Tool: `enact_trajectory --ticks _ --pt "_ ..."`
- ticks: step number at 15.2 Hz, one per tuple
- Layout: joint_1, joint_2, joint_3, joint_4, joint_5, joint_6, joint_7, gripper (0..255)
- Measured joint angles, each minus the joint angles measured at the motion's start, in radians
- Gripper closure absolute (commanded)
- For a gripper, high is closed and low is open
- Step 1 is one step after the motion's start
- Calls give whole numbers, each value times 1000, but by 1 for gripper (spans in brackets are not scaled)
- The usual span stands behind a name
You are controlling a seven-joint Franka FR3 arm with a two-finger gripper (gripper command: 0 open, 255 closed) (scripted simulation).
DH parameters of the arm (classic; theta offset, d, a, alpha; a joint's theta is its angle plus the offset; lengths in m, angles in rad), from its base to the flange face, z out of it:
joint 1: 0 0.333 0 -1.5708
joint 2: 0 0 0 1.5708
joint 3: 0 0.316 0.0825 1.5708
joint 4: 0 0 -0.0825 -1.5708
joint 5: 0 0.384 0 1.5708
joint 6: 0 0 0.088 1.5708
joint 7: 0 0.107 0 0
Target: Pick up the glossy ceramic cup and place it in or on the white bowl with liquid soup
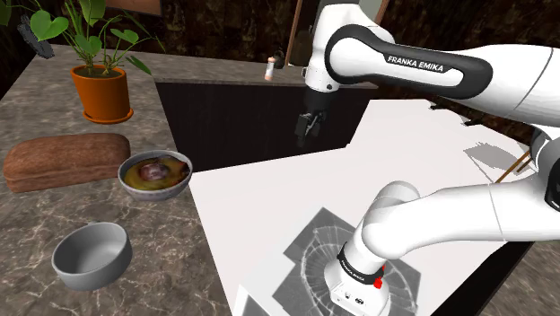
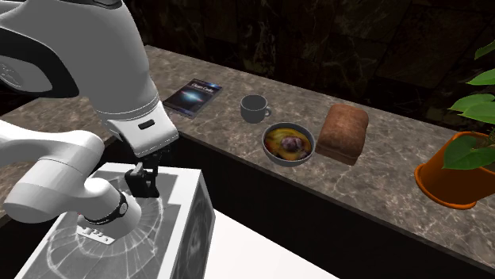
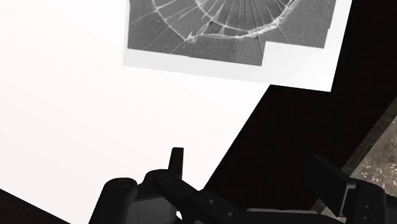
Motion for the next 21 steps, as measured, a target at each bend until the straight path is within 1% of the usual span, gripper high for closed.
enact_trajectory --ticks 2,4,7,15,21 --pt "5 4 8 -6 7 11 9 0" --pt "23 23 38 -9 33 35 39 0" --pt "49 79 83 -8 71 95 84 0" --pt "113 253 207 19 151 267 204 0" --pt "148 424 302 100 173 379 302 0"
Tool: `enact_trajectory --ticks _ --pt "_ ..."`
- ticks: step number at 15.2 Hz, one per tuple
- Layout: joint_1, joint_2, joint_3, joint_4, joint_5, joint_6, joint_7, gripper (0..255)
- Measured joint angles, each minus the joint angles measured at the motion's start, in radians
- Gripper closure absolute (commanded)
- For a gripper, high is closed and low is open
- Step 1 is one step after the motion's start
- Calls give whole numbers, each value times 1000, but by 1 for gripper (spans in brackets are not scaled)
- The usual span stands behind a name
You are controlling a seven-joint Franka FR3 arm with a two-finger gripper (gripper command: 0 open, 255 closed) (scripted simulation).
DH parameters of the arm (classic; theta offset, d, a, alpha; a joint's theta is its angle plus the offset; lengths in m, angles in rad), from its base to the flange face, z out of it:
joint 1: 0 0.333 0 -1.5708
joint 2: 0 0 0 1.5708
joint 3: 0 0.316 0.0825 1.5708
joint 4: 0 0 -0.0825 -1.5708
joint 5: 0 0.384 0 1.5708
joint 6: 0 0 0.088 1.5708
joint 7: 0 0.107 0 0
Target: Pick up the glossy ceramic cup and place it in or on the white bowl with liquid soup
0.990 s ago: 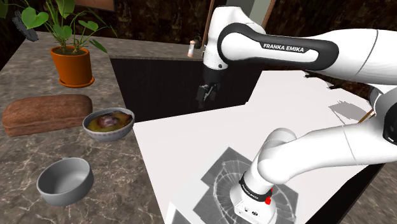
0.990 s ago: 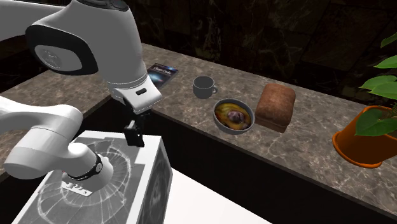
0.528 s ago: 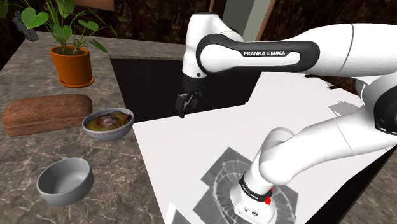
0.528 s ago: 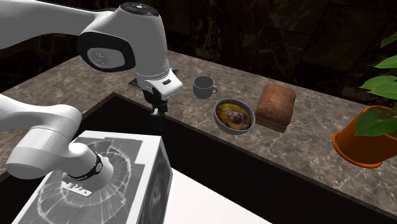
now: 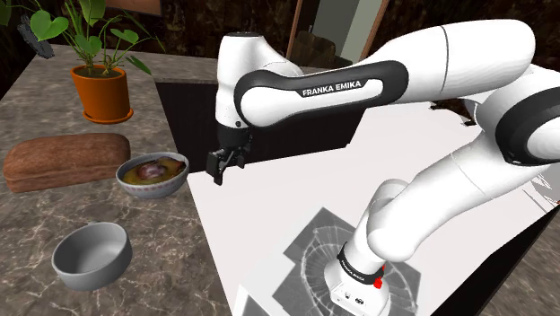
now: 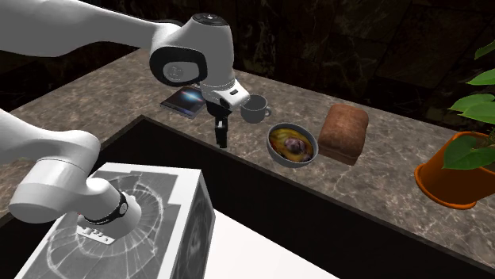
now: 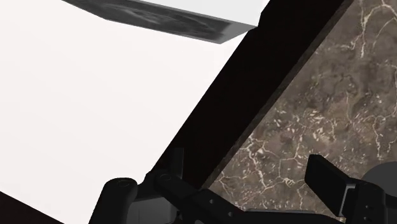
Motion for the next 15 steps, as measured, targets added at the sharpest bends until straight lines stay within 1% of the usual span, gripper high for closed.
enact_trajectory --ticks 3,5,7,12,15 --pt "11 98 43 70 -10 39 50 0" --pt "23 141 70 89 -15 70 85 0" --pt "31 216 99 137 -36 101 126 0" --pt "62 388 150 274 -107 142 227 0" --pt "92 505 168 372 -167 161 290 0"
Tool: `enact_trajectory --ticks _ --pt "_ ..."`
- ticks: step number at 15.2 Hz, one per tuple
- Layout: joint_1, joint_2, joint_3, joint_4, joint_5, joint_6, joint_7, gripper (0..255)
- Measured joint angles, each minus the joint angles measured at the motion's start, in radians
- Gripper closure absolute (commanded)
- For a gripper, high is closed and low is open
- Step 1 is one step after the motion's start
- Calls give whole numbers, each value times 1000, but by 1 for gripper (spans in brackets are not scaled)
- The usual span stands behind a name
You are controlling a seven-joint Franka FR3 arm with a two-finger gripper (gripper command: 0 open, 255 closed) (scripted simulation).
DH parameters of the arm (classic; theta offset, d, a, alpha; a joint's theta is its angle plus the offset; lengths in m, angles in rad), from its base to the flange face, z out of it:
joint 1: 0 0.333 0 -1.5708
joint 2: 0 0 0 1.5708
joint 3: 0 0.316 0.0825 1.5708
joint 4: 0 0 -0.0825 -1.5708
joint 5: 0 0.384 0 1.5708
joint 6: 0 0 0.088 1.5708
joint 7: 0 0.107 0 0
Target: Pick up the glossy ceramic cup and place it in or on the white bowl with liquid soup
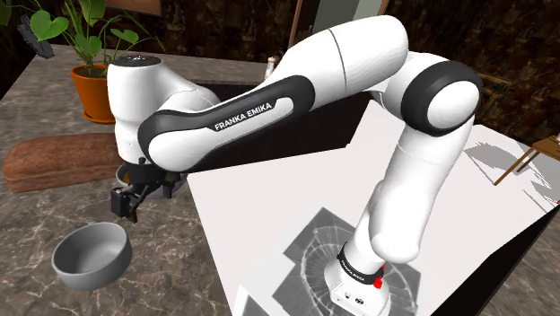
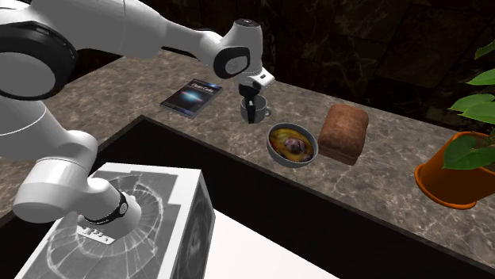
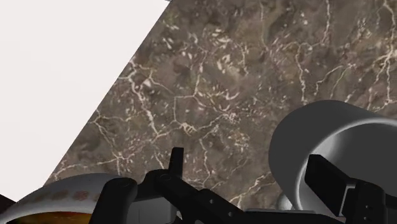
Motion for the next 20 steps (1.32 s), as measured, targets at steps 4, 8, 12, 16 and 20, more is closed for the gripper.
enact_trajectory --ticks 4,8,12,16,20 --pt "54 131 10 126 -69 3 72 0" --pt "80 198 5 177 -104 17 100 0" --pt "88 232 -3 170 -123 56 111 0" --pt "92 245 -6 165 -130 72 116 0" --pt "92 245 -6 164 -131 74 117 255"
